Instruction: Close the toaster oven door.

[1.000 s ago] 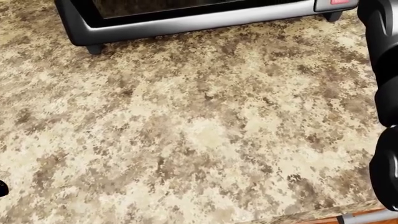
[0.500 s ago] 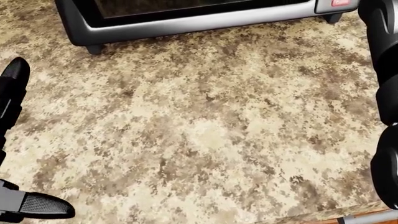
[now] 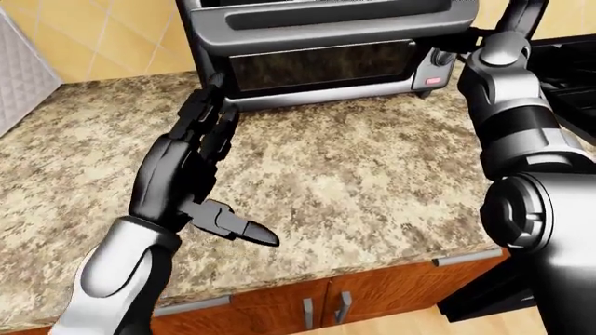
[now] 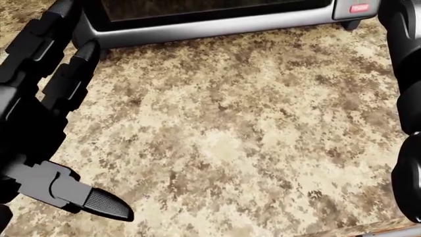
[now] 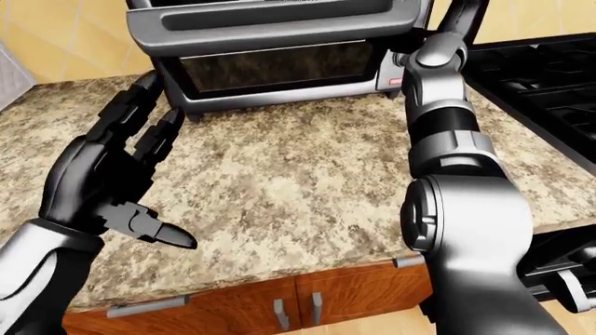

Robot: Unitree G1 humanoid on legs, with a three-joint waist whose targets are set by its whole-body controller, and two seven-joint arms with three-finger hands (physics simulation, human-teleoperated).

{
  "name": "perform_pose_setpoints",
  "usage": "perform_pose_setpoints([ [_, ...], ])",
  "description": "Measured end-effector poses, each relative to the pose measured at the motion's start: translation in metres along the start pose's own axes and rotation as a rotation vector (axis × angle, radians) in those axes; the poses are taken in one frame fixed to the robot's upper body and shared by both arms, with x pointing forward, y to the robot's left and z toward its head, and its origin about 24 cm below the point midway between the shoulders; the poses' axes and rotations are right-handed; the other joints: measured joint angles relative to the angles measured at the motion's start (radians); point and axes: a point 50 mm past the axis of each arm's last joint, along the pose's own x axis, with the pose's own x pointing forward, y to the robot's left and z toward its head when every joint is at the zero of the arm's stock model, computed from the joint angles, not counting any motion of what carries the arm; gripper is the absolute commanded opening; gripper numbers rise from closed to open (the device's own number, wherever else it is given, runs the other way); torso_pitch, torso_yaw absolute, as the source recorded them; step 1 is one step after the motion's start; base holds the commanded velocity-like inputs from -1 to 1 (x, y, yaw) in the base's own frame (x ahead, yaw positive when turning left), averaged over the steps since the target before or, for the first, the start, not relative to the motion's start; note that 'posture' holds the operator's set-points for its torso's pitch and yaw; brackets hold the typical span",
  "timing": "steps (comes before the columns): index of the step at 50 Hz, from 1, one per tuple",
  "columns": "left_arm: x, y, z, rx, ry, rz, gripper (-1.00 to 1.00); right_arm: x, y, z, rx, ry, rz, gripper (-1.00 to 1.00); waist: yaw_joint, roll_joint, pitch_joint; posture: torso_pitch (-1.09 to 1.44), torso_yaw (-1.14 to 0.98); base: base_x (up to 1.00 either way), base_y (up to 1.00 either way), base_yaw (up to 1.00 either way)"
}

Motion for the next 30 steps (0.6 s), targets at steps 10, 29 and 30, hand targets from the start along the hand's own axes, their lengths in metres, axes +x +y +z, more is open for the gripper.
perform_pose_setpoints([
  [10, 0.019, -0.004, -0.005, -0.005, 0.032, -0.046, 1.0, 0.001, -0.001, 0.002, 0.002, 0.001, -0.003, 1.0, 0.0, -0.005, 0.003, 0.0, 0.0, 0.0, 0.0, 0.0],
  [29, 0.047, -0.016, -0.015, 0.008, 0.047, -0.101, 1.0, 0.001, -0.002, 0.002, 0.011, 0.002, -0.01, 1.0, 0.003, -0.017, 0.003, 0.0, 0.0, 0.0, 0.0, 0.0],
  [30, 0.048, -0.017, -0.016, 0.01, 0.046, -0.106, 1.0, 0.001, -0.002, 0.002, 0.011, 0.002, -0.009, 1.0, 0.003, -0.017, 0.003, 0.0, 0.0, 0.0, 0.0, 0.0],
])
